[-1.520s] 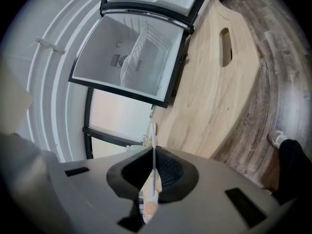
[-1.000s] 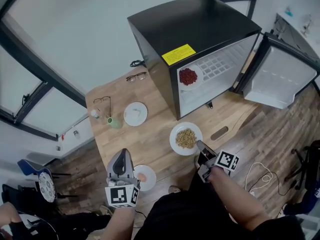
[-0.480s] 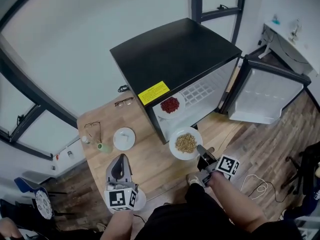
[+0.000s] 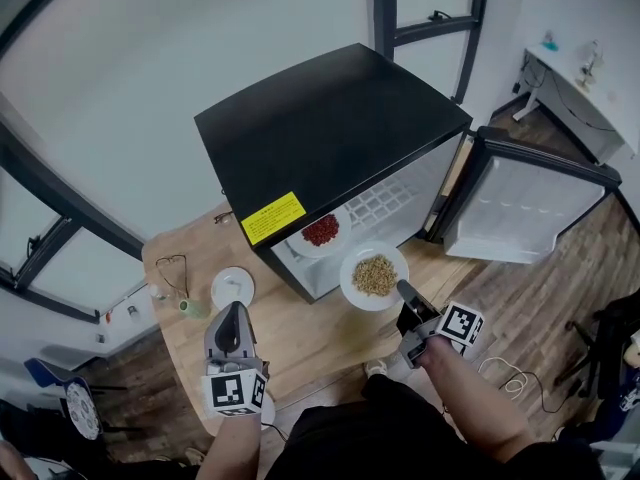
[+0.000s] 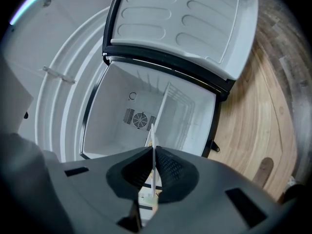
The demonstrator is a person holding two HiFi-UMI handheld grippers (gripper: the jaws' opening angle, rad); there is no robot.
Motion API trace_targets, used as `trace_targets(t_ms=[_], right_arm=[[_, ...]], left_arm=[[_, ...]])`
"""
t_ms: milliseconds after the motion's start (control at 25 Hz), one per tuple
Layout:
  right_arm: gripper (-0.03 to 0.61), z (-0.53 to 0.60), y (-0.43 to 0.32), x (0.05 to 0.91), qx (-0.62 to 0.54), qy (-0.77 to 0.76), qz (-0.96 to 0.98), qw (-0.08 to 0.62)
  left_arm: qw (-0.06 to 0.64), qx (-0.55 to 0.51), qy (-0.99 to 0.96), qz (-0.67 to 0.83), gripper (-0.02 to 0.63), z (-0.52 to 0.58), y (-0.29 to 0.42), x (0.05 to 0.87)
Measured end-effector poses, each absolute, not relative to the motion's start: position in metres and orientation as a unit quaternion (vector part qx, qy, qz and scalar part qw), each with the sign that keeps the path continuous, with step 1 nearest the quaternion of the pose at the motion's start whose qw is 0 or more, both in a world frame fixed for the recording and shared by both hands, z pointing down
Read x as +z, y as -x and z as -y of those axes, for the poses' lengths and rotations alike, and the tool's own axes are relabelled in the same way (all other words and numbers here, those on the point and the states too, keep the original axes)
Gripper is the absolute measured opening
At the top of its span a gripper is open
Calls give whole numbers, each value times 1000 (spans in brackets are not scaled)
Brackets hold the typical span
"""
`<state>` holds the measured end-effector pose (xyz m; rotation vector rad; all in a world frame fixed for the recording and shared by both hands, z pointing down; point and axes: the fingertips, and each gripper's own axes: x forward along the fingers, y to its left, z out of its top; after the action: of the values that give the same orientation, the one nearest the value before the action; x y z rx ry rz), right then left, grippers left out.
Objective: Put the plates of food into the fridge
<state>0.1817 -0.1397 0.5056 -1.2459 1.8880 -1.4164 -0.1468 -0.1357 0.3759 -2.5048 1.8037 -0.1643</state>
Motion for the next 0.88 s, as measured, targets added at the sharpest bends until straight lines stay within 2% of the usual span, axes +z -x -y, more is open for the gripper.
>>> trace_targets(t_ms=[880], right_arm=[[33, 238, -244, 467, -492, 446, -695, 273]], left_arm=[[26, -54, 769, -636, 3, 156, 127, 372]])
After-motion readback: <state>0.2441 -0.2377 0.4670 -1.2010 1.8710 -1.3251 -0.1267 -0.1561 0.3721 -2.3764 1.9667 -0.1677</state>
